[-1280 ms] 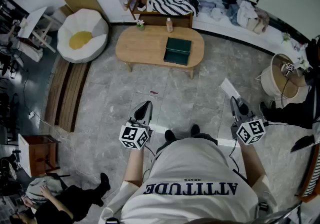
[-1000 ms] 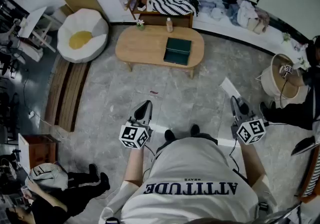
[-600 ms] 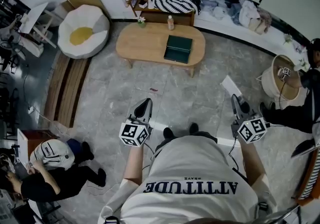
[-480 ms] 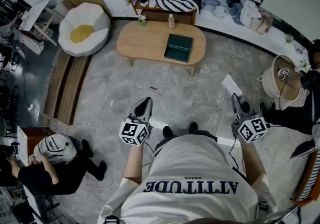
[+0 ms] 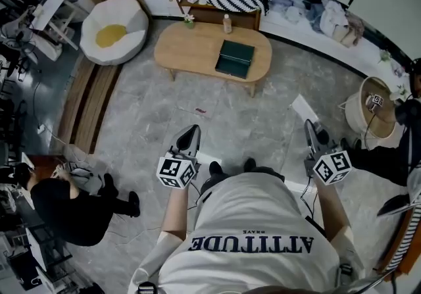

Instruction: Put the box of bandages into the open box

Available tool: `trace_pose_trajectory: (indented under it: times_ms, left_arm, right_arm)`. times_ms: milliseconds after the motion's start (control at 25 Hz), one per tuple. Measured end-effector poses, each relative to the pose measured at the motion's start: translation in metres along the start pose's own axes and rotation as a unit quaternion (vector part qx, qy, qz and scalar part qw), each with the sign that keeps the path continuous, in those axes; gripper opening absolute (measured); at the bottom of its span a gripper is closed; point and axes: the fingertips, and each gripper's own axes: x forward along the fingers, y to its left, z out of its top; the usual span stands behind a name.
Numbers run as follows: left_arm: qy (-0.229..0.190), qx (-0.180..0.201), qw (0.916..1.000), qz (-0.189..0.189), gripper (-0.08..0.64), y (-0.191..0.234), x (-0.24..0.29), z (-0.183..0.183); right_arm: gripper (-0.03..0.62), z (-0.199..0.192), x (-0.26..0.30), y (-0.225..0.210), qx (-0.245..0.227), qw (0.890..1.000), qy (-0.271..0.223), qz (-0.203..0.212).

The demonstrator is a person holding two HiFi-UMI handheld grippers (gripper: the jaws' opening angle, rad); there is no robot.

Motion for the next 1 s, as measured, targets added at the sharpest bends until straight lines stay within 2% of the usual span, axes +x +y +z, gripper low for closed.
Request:
trace_pose_trajectory:
  times_ms: [600,1000]
  left_arm:
    - [0.004,0.009,0.9995,0.03,0.021,-0.039,0.022,-0.003]
    - [0.003,0.009,0.9991,0.04,0.021,-0.037,0.032,-0.002]
  right_arm:
    - [0.026,0.003,-0.001,-0.041,-0.001,0.999,0.006,0.043]
    - [0.026,0.002,0.009,-0.054,0.004,0.999,0.008,0.048]
